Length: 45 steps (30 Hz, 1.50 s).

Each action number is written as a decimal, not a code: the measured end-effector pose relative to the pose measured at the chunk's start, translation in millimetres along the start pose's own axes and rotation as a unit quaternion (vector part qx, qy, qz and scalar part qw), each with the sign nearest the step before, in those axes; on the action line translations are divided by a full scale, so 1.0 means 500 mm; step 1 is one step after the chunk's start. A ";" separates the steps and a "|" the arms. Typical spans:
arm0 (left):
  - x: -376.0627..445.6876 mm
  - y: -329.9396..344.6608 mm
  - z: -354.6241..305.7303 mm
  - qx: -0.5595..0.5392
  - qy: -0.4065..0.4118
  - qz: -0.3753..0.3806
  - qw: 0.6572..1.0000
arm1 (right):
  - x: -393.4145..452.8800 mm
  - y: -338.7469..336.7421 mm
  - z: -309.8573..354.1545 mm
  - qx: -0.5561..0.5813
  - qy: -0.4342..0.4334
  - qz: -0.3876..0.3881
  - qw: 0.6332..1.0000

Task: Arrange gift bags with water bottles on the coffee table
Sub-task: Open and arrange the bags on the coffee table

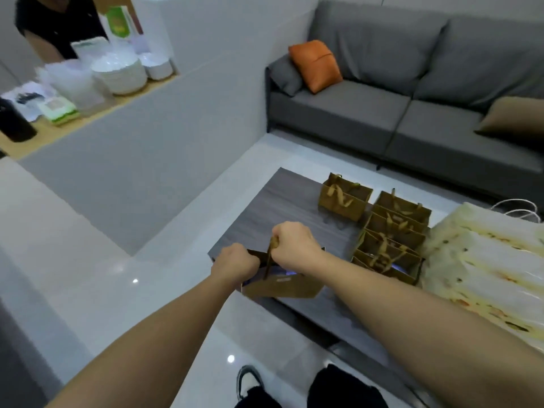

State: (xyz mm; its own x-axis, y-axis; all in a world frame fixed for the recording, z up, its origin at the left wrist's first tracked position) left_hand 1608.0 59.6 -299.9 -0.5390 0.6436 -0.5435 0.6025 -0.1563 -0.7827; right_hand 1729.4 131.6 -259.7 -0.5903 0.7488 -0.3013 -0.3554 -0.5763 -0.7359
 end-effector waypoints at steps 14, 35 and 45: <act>0.320 -0.005 -0.257 0.015 0.076 0.048 0.996 | 0.287 -0.112 -0.191 0.034 0.128 -0.088 0.987; 0.656 0.211 -0.543 0.092 0.135 0.169 0.972 | 0.626 -0.167 -0.544 0.078 0.230 -0.068 0.968; 0.677 0.234 -0.549 0.098 0.173 0.209 0.957 | 0.648 -0.143 -0.545 0.096 0.268 -0.107 0.953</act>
State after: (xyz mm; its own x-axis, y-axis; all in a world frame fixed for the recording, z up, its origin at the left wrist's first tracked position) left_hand 1657.5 464.7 -492.2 -0.0273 0.6978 -0.7158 0.5827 -0.5706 -0.5786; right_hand 1761.3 504.5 -470.0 -0.0541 0.8856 -0.4613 -0.5825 -0.4033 -0.7058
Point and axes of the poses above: each hand's wrist, its own x-axis towards the middle knuckle, its own y-axis out of the palm, z = x × y, the point moved 2 cm from there along x, towards the middle knuckle, and after that the axes turned 6 degrees about x, right-handed, at the moved point
